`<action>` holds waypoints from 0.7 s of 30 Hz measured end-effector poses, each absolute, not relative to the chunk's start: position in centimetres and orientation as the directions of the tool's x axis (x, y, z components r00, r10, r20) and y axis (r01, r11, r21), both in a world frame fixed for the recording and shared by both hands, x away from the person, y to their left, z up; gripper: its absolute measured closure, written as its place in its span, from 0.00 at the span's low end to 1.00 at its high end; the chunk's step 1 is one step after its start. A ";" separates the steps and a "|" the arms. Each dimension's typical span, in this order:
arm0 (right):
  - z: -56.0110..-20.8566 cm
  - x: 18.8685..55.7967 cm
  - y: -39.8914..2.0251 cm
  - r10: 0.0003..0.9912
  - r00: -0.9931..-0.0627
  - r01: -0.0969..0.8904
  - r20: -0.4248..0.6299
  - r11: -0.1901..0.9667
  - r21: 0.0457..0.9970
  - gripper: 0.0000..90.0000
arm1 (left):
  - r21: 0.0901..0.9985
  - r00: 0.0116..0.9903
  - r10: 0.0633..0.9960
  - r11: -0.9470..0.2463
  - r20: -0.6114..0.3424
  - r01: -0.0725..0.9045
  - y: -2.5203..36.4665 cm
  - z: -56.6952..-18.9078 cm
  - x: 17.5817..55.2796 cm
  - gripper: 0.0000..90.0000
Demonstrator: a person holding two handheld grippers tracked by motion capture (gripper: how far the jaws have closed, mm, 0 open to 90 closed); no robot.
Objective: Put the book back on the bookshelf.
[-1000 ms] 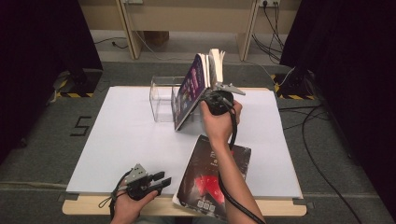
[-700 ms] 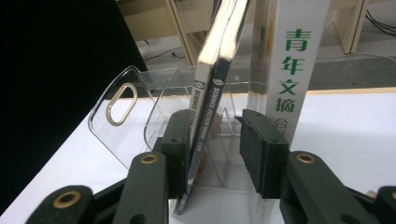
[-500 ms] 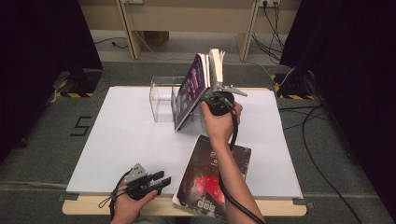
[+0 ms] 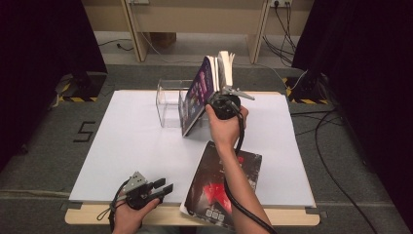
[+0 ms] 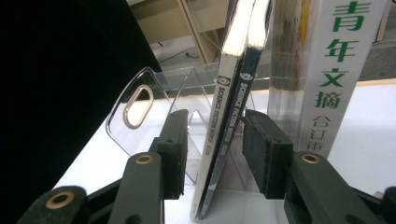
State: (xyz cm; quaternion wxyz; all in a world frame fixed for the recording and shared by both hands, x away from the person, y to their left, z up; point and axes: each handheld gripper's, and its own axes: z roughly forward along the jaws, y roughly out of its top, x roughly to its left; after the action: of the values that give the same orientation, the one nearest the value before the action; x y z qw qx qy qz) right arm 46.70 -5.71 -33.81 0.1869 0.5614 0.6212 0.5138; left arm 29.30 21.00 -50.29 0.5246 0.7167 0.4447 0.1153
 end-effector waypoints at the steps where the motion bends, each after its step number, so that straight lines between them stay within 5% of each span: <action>1: -33.9 46.9 -5.7 0.890 -0.298 0.510 0.345 -0.158 0.846 0.67 | 0.853 0.578 0.757 -0.055 -0.304 0.520 20.9 -50.3 29.5 0.61; 21: -33.3 50.0 -4.4 0.921 -0.221 0.517 0.321 -0.169 0.839 0.70 | 0.859 0.608 0.734 -0.065 -0.304 0.508 20.7 -50.0 29.7 0.61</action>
State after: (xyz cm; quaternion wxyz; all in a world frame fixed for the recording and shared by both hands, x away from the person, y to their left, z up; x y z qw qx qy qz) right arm 49.99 -4.41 -33.31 0.2071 0.5886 0.6105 0.4878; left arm 29.74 20.69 -50.01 0.5318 0.7220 0.4298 0.1061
